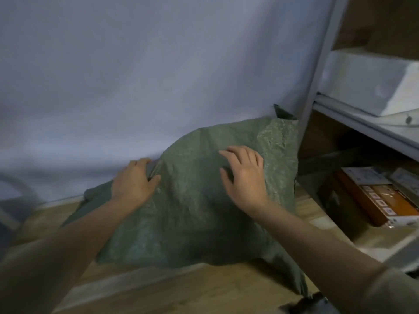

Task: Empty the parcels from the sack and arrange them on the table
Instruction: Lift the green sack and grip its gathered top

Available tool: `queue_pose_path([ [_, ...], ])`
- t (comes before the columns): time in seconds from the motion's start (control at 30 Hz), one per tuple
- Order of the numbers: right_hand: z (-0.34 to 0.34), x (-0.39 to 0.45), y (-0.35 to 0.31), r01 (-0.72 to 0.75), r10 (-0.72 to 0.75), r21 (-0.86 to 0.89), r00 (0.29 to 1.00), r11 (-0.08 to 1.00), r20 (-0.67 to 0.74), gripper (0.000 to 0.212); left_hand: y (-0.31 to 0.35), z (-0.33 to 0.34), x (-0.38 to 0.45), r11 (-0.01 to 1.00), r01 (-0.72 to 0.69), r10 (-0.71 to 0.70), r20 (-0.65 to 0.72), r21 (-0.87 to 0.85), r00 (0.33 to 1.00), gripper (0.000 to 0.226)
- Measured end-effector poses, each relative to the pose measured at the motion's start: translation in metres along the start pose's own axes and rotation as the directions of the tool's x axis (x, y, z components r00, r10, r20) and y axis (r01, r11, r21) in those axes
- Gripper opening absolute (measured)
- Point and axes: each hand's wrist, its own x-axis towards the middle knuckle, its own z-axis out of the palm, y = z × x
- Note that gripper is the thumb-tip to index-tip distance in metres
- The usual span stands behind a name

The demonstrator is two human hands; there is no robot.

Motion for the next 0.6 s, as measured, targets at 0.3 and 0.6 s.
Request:
queue_pose_path([
  [0.3,-0.032,-0.044,0.081,-0.751,0.738,0.243,0.655,0.614,0.162,0.067,0.146,0.016,-0.027,0.811,-0.584,0.583,0.078,-0.013,0.808,0.091],
  [0.6,-0.031,-0.063,0.108,-0.794,0.67,0.518,0.575,0.319,0.47,0.051,0.229,0.05,-0.038,0.893,-0.437,0.436,0.039,0.103,0.899,0.094],
])
